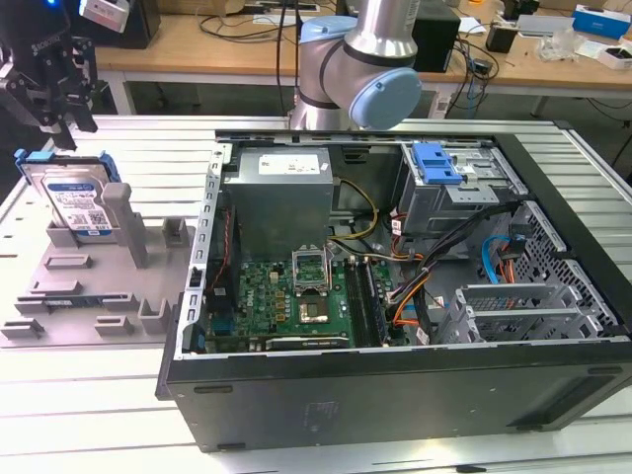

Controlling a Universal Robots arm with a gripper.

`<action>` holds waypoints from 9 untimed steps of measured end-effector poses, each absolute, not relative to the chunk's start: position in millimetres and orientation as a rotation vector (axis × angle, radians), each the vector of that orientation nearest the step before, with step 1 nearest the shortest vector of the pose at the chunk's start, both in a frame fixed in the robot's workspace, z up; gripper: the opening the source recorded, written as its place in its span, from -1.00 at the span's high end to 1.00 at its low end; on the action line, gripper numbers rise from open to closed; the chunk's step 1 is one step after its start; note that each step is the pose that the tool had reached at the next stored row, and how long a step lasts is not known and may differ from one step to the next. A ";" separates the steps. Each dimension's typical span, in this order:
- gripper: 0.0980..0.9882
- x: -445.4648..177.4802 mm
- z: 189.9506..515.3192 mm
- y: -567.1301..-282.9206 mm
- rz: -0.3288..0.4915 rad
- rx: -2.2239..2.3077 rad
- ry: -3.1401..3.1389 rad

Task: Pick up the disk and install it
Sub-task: 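Pick up the disk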

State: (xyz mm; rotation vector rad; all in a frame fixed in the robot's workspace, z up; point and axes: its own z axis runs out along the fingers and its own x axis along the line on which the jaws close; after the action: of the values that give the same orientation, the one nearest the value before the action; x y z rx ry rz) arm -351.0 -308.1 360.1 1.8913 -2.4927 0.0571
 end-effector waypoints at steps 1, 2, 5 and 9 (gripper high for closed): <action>0.14 -351.0 360.1 -308.1 0.057 1.907 -2.481; 0.14 -351.0 360.1 -308.1 0.057 1.931 -2.463; 0.14 -351.0 360.0 -308.1 0.058 1.999 -2.409; 0.14 -351.5 359.3 -308.1 0.058 2.100 -2.324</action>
State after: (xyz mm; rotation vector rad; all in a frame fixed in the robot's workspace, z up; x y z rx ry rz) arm -351.5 -308.1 359.3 2.1002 -2.3236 0.0579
